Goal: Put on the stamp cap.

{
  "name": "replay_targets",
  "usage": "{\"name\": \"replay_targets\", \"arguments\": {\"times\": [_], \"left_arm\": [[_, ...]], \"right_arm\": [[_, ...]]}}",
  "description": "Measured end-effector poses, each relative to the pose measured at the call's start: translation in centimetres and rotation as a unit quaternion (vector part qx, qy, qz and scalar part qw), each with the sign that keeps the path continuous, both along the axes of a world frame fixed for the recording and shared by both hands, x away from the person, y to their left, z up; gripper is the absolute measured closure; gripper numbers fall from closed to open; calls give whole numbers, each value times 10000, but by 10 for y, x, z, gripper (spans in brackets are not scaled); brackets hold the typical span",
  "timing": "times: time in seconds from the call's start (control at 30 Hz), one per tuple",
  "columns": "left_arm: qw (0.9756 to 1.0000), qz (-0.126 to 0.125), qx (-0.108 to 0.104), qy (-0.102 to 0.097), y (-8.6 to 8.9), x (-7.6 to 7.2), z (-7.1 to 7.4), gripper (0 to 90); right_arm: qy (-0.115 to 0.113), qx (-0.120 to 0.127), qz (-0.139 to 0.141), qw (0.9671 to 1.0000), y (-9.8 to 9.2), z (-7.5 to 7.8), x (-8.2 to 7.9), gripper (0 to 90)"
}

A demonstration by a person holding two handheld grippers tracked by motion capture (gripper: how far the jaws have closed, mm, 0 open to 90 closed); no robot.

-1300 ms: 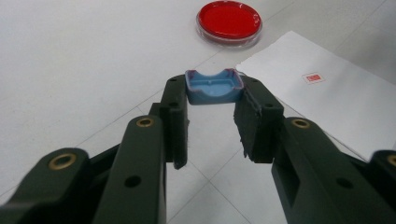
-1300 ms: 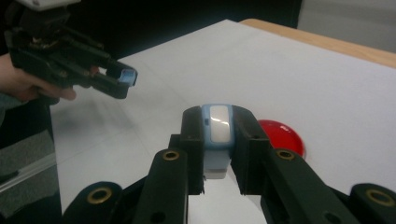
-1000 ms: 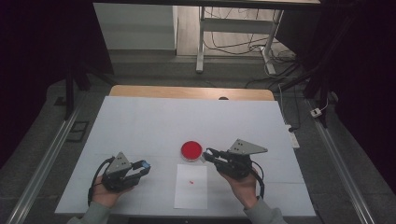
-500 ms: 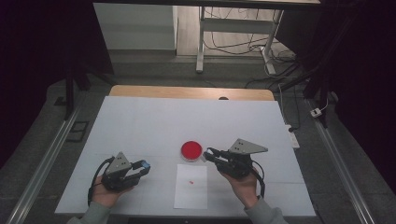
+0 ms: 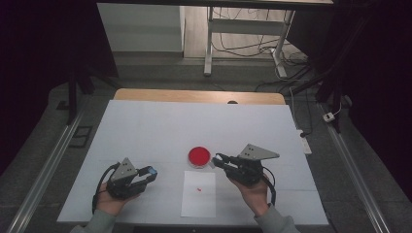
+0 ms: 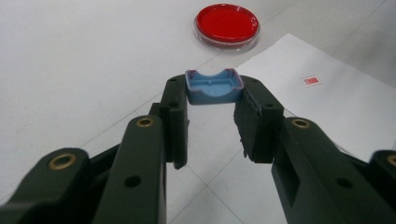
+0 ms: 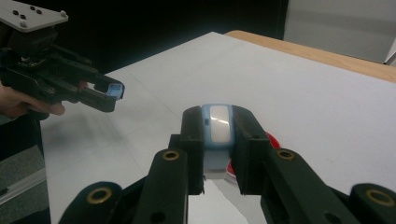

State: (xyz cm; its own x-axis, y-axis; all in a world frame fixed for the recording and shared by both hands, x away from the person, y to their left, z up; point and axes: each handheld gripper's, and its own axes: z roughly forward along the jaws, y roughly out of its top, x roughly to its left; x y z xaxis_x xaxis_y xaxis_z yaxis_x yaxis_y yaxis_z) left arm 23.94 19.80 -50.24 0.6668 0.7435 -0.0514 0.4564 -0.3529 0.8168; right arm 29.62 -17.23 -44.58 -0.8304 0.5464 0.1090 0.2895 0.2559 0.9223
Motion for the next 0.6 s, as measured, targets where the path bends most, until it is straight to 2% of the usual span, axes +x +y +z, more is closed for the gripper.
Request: {"name": "replay_targets", "arguments": {"times": [0.6], "left_arm": [[9999, -131, 21, -83, -15, 3, 4, 655]], "right_arm": [[9, -13, 15, 10000, 2, -1, 0, 758]]}}
